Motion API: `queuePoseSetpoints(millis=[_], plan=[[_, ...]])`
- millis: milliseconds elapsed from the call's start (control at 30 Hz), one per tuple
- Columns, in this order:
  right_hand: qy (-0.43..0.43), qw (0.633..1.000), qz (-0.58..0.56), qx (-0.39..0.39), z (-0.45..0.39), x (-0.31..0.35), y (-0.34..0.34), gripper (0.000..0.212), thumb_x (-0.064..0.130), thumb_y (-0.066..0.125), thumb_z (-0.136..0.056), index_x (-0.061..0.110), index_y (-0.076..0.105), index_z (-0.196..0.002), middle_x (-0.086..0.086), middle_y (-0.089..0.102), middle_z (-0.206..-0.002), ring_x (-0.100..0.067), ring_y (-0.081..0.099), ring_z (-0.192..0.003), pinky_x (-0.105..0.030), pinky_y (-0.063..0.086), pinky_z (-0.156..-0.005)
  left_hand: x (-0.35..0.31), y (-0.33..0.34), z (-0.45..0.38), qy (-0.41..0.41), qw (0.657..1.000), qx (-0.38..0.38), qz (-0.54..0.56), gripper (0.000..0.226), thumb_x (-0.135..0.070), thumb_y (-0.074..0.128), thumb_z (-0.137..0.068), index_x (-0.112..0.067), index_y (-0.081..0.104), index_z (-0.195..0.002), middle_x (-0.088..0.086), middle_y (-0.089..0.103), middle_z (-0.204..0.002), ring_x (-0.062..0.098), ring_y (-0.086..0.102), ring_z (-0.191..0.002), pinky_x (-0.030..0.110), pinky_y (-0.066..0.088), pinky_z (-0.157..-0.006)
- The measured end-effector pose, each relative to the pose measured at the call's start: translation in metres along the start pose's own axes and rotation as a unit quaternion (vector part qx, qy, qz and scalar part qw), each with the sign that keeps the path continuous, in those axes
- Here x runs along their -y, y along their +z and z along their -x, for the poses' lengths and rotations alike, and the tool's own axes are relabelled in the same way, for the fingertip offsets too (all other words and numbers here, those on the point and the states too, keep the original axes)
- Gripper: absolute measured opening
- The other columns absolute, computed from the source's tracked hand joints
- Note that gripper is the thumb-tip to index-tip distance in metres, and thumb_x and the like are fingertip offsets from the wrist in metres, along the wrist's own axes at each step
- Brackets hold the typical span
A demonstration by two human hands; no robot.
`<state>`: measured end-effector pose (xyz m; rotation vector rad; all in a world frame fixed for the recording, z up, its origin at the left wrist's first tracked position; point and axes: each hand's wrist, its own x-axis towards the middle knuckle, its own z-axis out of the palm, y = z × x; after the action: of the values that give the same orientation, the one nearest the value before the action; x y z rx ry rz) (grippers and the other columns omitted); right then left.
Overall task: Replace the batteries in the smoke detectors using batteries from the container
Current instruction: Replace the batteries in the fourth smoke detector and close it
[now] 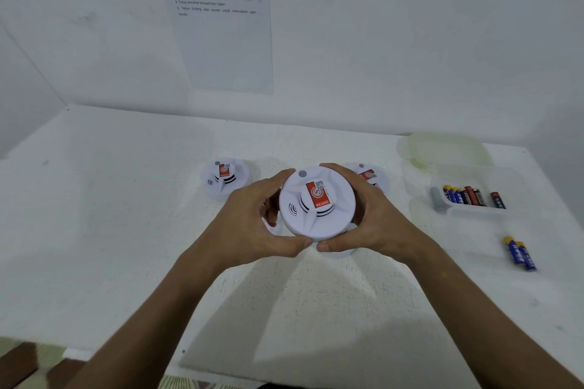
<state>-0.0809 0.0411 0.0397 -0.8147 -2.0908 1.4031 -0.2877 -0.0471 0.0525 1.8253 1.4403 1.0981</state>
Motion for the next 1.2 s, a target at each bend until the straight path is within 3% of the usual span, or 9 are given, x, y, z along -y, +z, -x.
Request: queuePoseSetpoints(millis=[133, 233, 333, 467, 700, 900, 1033, 1100, 1200], plan=[[0.000, 1.000, -0.003, 0.001, 0.001, 0.000, 0.001, 0.097, -0.004, 0.089, -0.060, 0.025, 0.042, -0.140, 0.015, 0.062, -0.129, -0.003, 0.057, -0.122, -0.015, 0.049, -0.093, 0.002, 0.000, 0.000, 0.000, 1.000, 0.006, 0.004, 0.063, -0.037, 0.077, -0.070, -0.037, 0.053, -0.128, -0.005, 0.067, -0.104, 0.029, 0.061, -0.090, 0.043, 0.055, -0.071], [0.003, 1.000, -0.003, 0.005, 0.001, 0.000, 0.003, 0.098, 0.000, 0.091, -0.060, 0.031, 0.040, -0.138, 0.025, 0.059, -0.128, 0.001, 0.055, -0.123, -0.012, 0.048, -0.093, 0.003, 0.000, 0.000, -0.008, 1.000, 0.007, 0.006, 0.064, -0.033, 0.079, -0.071, -0.033, 0.053, -0.130, -0.005, 0.067, -0.102, 0.027, 0.059, -0.086, 0.038, 0.055, -0.069], [0.008, 1.000, -0.006, 0.007, 0.001, 0.001, 0.005, 0.097, 0.005, 0.088, -0.060, 0.035, 0.037, -0.136, 0.036, 0.056, -0.127, 0.010, 0.051, -0.123, -0.007, 0.045, -0.091, 0.002, 0.000, 0.001, 0.001, 1.000, -0.003, 0.002, 0.064, -0.038, 0.078, -0.070, -0.041, 0.051, -0.127, -0.008, 0.065, -0.101, 0.025, 0.057, -0.086, 0.032, 0.056, -0.068], [0.004, 1.000, -0.021, -0.002, 0.001, 0.001, 0.006, 0.100, 0.004, 0.087, -0.060, 0.028, 0.035, -0.141, 0.019, 0.053, -0.136, 0.006, 0.051, -0.125, -0.009, 0.045, -0.093, -0.001, -0.001, 0.000, 0.015, 1.000, -0.013, -0.002, 0.063, -0.045, 0.073, -0.068, -0.067, 0.042, -0.119, -0.015, 0.062, -0.107, 0.024, 0.057, -0.096, 0.027, 0.054, -0.077], [-0.008, 1.000, -0.014, -0.003, -0.001, 0.000, 0.006, 0.101, 0.007, 0.088, -0.059, 0.023, 0.035, -0.144, 0.009, 0.054, -0.139, -0.003, 0.052, -0.128, -0.016, 0.046, -0.099, 0.000, -0.001, -0.001, 0.023, 1.000, -0.015, -0.003, 0.066, -0.045, 0.074, -0.068, -0.066, 0.041, -0.121, -0.013, 0.063, -0.109, 0.026, 0.057, -0.096, 0.033, 0.055, -0.077], [-0.009, 1.000, -0.011, 0.001, -0.002, -0.002, 0.007, 0.102, -0.006, 0.088, -0.062, 0.029, 0.035, -0.141, 0.021, 0.053, -0.136, 0.004, 0.051, -0.125, -0.010, 0.046, -0.093, 0.002, -0.002, -0.001, 0.021, 1.000, -0.007, 0.013, 0.068, -0.040, 0.076, -0.070, -0.059, 0.043, -0.125, -0.006, 0.064, -0.108, 0.029, 0.058, -0.093, 0.036, 0.056, -0.074], [-0.011, 1.000, 0.001, 0.004, -0.004, -0.004, 0.008, 0.100, -0.005, 0.089, -0.062, 0.033, 0.036, -0.137, 0.033, 0.054, -0.129, 0.007, 0.051, -0.124, -0.008, 0.044, -0.093, 0.005, -0.003, 0.000, 0.017, 1.000, -0.007, 0.022, 0.066, -0.040, 0.076, -0.070, -0.061, 0.043, -0.124, -0.010, 0.063, -0.111, 0.028, 0.057, -0.099, 0.032, 0.056, -0.079], [-0.009, 1.000, 0.001, 0.001, -0.005, -0.004, 0.008, 0.099, 0.001, 0.089, -0.061, 0.032, 0.036, -0.138, 0.029, 0.054, -0.131, 0.006, 0.050, -0.125, -0.009, 0.044, -0.095, 0.007, -0.003, -0.001, 0.014, 1.000, -0.004, 0.026, 0.065, -0.038, 0.077, -0.071, -0.052, 0.046, -0.126, -0.008, 0.064, -0.109, 0.028, 0.057, -0.096, 0.029, 0.057, -0.076], [-0.013, 1.000, 0.005, 0.003, -0.007, -0.005, 0.009, 0.099, 0.002, 0.090, -0.061, 0.035, 0.035, -0.137, 0.039, 0.053, -0.126, 0.009, 0.050, -0.124, -0.007, 0.043, -0.094, 0.011, -0.005, -0.001, 0.003, 1.000, 0.008, 0.021, 0.066, -0.033, 0.079, -0.073, -0.032, 0.049, -0.132, -0.005, 0.064, -0.102, 0.026, 0.056, -0.083, 0.022, 0.053, -0.068]])
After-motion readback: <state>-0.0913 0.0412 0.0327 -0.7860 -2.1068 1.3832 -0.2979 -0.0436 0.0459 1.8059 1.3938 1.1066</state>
